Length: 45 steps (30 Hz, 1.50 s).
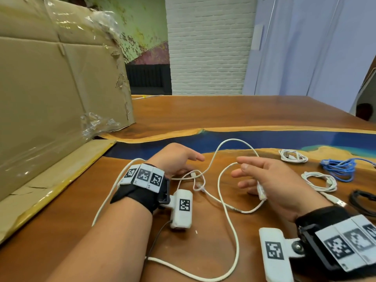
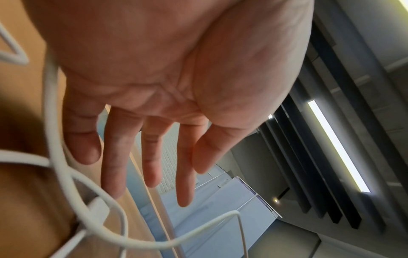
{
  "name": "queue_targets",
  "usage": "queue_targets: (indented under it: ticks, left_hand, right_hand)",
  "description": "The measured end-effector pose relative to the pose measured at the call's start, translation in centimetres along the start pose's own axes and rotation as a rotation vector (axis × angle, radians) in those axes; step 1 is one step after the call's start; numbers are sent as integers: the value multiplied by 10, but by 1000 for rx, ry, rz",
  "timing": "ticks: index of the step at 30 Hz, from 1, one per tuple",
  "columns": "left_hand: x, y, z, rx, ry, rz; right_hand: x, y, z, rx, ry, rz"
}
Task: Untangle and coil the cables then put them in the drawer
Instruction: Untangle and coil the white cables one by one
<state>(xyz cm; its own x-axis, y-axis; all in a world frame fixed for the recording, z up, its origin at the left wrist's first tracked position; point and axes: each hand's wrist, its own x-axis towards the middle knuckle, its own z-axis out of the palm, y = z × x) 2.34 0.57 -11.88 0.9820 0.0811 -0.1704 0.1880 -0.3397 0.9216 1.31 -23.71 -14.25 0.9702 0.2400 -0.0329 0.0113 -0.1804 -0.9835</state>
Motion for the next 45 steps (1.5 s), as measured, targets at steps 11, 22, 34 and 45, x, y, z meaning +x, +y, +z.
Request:
queue_targets:
  ticks: [11, 22, 34, 45]
  left_hand:
    - [-12, 11, 22, 74, -72, 84]
    - [-8, 12, 3, -142, 85, 124]
    - [-12, 14, -21, -345, 101, 207]
    - [-22, 20, -17, -476, -57, 420]
  right_hand:
    - [-13, -18, 6, -391, 151, -203]
    - [-13, -64, 34, -851, 166, -296]
    - [11, -75, 84, -1438, -263, -185]
    - [36, -133, 47, -182, 300, -509]
